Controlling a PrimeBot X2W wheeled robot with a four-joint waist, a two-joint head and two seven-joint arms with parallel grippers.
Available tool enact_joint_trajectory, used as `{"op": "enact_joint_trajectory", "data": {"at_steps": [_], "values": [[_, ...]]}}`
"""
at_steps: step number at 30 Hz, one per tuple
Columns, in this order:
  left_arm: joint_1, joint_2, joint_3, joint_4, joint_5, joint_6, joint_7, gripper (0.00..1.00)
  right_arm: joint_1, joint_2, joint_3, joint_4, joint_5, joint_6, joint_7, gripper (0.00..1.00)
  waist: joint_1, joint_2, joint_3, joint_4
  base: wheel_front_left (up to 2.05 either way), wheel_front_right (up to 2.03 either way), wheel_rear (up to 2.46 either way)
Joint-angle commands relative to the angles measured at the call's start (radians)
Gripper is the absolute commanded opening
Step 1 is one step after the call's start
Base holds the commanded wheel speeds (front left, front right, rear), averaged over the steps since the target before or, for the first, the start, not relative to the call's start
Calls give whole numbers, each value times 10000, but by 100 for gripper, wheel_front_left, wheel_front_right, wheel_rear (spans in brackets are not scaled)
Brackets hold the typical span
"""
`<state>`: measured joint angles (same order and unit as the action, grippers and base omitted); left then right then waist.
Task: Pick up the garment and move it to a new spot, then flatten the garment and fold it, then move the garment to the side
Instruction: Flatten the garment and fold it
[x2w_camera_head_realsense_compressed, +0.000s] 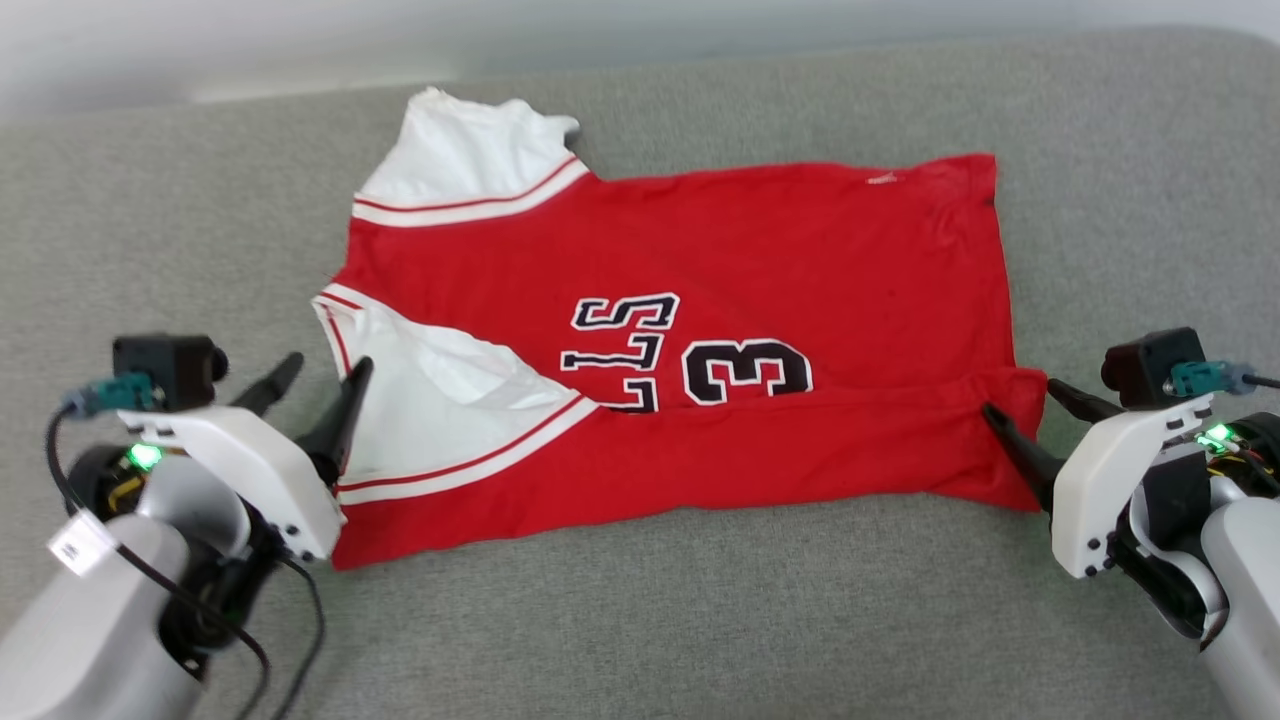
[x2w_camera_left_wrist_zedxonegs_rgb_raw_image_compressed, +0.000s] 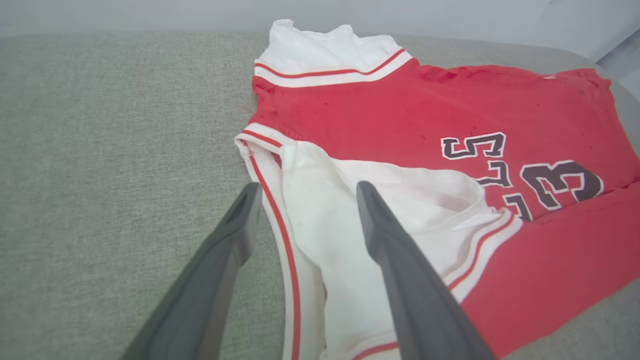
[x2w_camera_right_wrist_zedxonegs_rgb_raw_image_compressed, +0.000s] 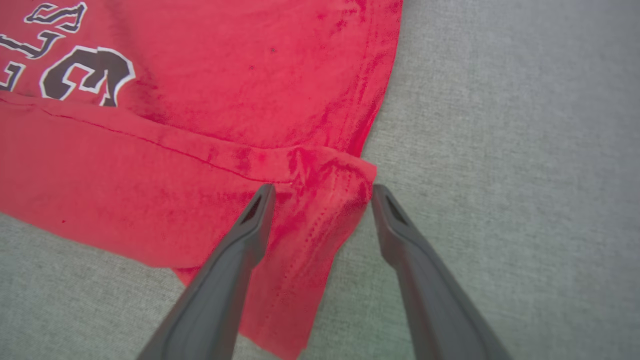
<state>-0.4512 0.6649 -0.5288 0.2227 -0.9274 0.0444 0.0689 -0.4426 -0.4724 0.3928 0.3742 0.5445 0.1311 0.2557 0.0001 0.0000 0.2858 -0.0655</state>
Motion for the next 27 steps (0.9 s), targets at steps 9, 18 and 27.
{"op": "enact_joint_trajectory", "data": {"at_steps": [9, 18, 27], "values": [[1690, -350, 50, -804, -128, 1043, -723, 100, 1127, 429, -1223, -311, -1752, -6, 486, 100, -1, 0, -1099, 297, 0, 0, 0], [3345, 64, -91, -2507, -186, 2438, -162, 100, 2660, 1763, -3054, -2228, -2877, -6, 2088, 100, -1, 0, -1022, 225, 0, 0, 0], [3016, -52, -343, -2351, 130, 3049, 213, 100, 3437, 2532, -3765, -4283, -3395, -7, 2931, 100, -1, 0, -297, 27, 0, 0, 0]]}}
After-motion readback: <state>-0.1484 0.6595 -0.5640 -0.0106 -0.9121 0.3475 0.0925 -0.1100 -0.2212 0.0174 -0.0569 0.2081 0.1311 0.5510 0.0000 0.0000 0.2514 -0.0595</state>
